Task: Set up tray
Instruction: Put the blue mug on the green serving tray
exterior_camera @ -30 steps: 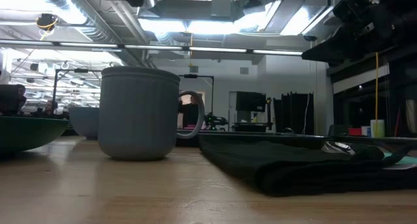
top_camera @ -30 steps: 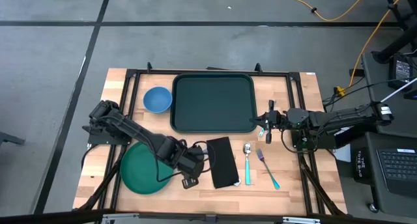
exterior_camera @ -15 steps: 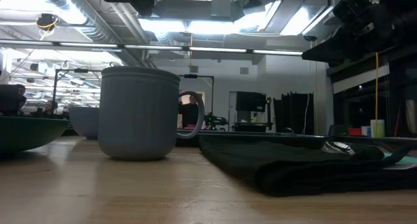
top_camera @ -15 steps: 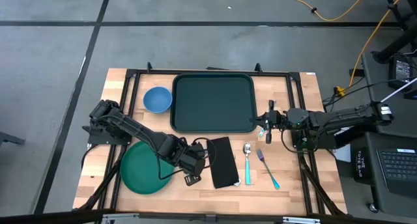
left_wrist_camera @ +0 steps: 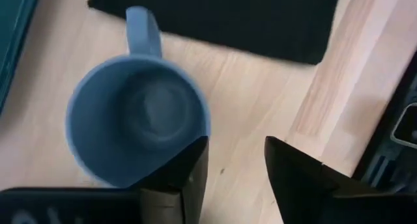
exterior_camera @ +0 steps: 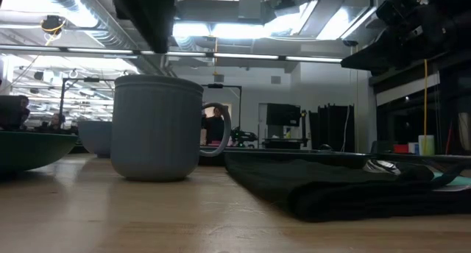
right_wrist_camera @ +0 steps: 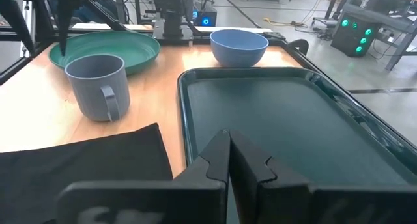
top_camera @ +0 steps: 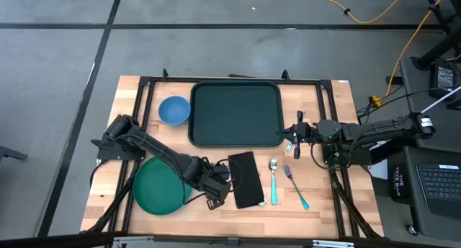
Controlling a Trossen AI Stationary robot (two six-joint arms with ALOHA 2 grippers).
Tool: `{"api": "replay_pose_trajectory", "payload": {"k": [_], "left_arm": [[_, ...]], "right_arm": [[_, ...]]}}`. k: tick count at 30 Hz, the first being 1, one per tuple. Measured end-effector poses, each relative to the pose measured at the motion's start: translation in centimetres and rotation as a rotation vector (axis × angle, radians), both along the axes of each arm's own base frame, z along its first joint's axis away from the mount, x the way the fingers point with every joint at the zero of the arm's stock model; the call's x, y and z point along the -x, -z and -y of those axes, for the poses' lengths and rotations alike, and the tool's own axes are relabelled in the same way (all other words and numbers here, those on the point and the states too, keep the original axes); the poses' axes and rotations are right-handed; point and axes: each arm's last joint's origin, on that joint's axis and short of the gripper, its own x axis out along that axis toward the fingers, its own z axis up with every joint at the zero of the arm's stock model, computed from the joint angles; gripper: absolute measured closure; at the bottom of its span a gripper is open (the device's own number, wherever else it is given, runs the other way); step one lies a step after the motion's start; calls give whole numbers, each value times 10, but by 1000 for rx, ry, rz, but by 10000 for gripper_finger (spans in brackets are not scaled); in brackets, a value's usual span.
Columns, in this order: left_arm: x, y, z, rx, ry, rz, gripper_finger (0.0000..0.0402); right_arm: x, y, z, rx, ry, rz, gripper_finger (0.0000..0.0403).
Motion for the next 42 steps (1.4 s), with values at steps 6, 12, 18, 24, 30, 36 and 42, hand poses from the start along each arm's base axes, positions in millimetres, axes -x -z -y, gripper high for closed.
{"api": "replay_pose_trajectory", "payload": {"k": [6,12,18,24,30,36,42], "left_arm": [[-7,15,2,-19,4,-31,249],[-11,28,2,-42,31,-62,249],[-12,33,1,-55,27,-84,249],[-13,34,-1,-78,37,-84,249],[-13,34,-1,-111,48,-77,263],[-11,35,-2,-119,50,-103,302],[-12,40,-1,-97,78,-130,329]], "right_arm": [[0,0,0,0,1,-2,392],[0,0,0,-1,1,-1,392],[0,0,0,-1,1,0,392],[0,0,0,-1,1,0,392],[0,0,0,-1,1,1,392],[0,0,0,-1,1,0,392],[0,0,0,0,2,0,392]]}}
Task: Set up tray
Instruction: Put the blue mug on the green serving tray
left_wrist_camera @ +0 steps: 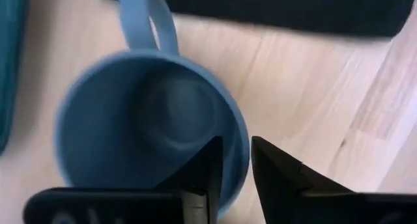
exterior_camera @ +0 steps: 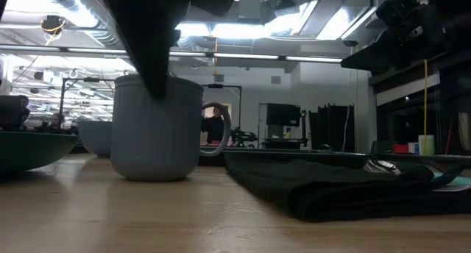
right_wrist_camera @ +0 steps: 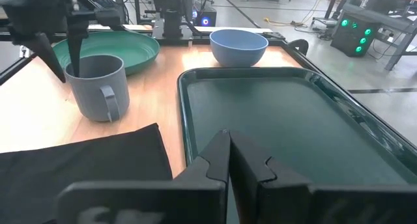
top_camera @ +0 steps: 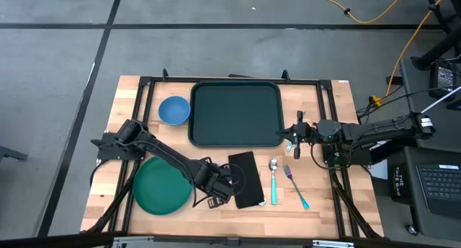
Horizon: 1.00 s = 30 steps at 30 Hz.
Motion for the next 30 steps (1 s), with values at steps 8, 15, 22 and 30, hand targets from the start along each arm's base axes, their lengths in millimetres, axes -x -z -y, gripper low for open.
{"api": "replay_pose_trajectory", "payload": {"k": [8,15,22,30], "left_arm": [[0,6,1,1,32,-36,350],[1,3,0,1,57,-35,394],[2,1,0,-1,122,-39,397],[13,-23,-2,14,202,-13,397]], "right_arm": [[0,0,0,0,0,-1,392],[0,0,0,0,0,-1,392],[0,0,0,0,1,-1,392],[0,0,0,0,1,-3,392]]}}
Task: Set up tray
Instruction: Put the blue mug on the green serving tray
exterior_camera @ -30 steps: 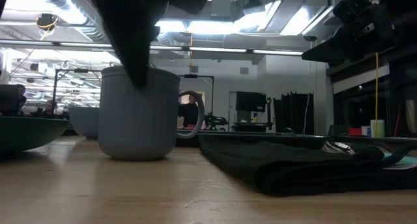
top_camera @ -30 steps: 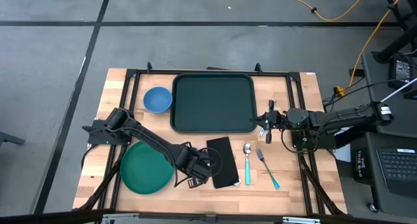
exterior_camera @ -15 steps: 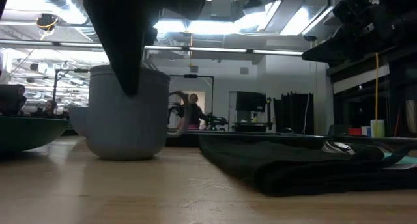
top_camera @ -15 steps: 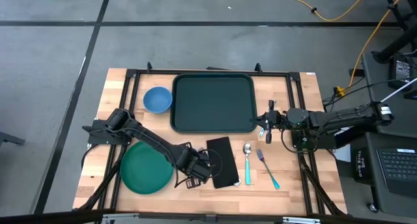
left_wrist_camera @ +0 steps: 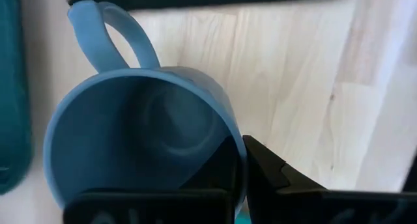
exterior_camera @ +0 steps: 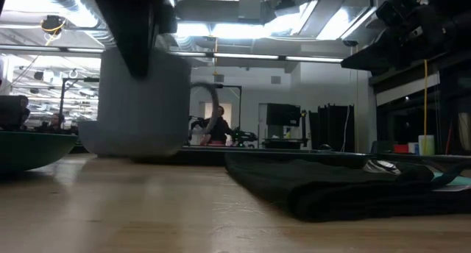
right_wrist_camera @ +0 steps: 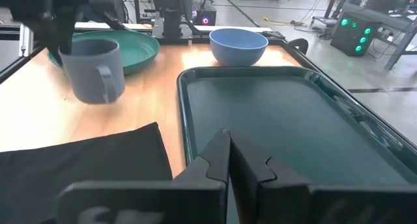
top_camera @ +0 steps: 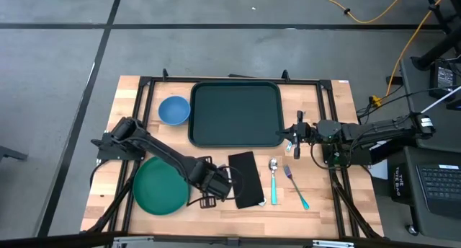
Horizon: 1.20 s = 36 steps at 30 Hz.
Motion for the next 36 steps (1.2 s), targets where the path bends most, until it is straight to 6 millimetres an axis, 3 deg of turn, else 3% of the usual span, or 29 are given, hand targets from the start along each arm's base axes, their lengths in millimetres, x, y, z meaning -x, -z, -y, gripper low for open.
{"api": "replay_pose_trajectory", "payload": {"k": [10,17,26,36], "left_arm": [[24,-55,-12,-22,124,145,398],[38,-82,-24,-42,185,229,398],[37,-85,-32,-112,270,242,398],[41,-65,-52,-137,273,170,398]], "right_arm": [[0,0,0,1,0,-3,392],[0,0,0,1,0,-4,392],[0,0,0,1,0,-4,392],[0,1,0,-8,2,-5,392]]}}
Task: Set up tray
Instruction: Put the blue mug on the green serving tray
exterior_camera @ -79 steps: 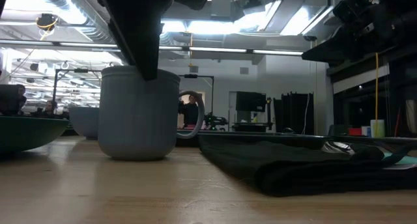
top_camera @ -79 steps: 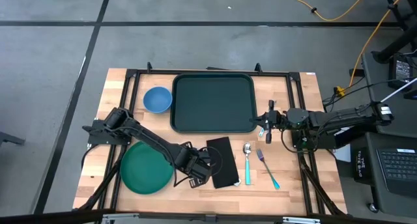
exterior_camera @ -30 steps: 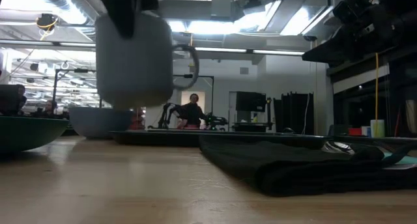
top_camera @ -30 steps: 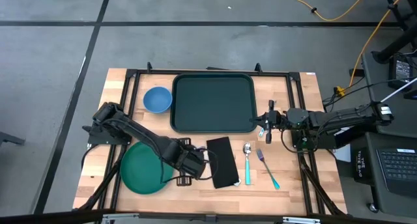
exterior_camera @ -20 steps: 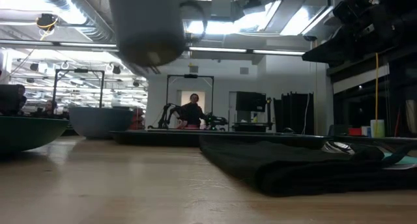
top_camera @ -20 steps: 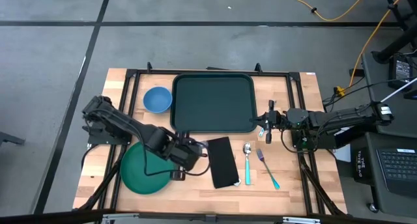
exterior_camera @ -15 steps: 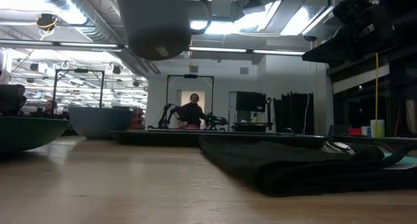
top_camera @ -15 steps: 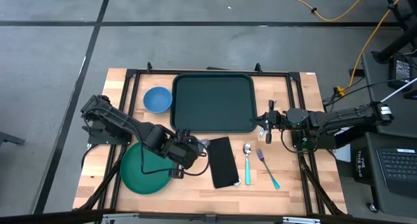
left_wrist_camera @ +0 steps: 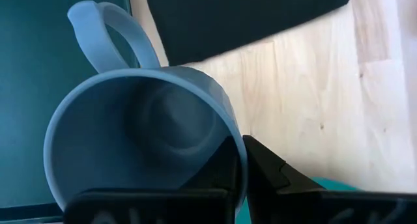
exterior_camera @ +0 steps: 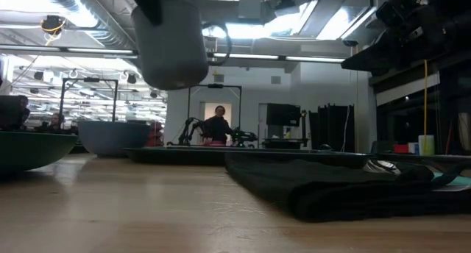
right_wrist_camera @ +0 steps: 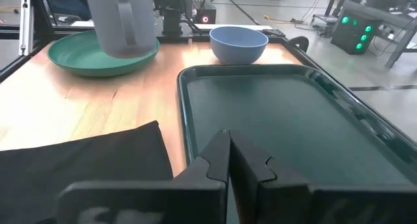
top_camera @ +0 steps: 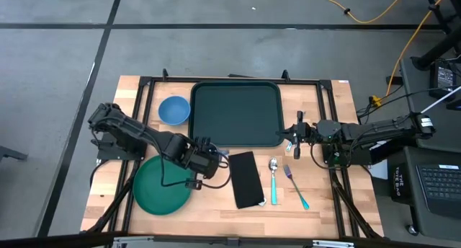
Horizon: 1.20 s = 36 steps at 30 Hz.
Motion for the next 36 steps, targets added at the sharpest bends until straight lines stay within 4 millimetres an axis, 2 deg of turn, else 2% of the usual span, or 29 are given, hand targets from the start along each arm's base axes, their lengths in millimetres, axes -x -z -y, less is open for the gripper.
{"api": "replay_pose_trajectory", "payload": {"k": [4,8,13,16,21,25,36], "left_arm": [[1,3,-16,3,42,27,398],[7,13,-45,21,42,32,398],[22,25,-85,15,-69,27,398],[28,22,-103,13,-116,51,398],[30,19,-130,29,-158,60,398],[29,25,-152,68,-151,37,398],[29,35,-204,-8,-89,10,398]], "right_arm": [[0,1,0,-43,11,-4,392],[1,2,0,-64,18,-14,392],[0,2,0,-64,17,-10,392],[0,1,0,-64,17,-3,392],[0,0,0,-63,16,13,392],[-1,1,0,-83,21,11,392],[-6,4,2,-40,89,-2,392]]}}
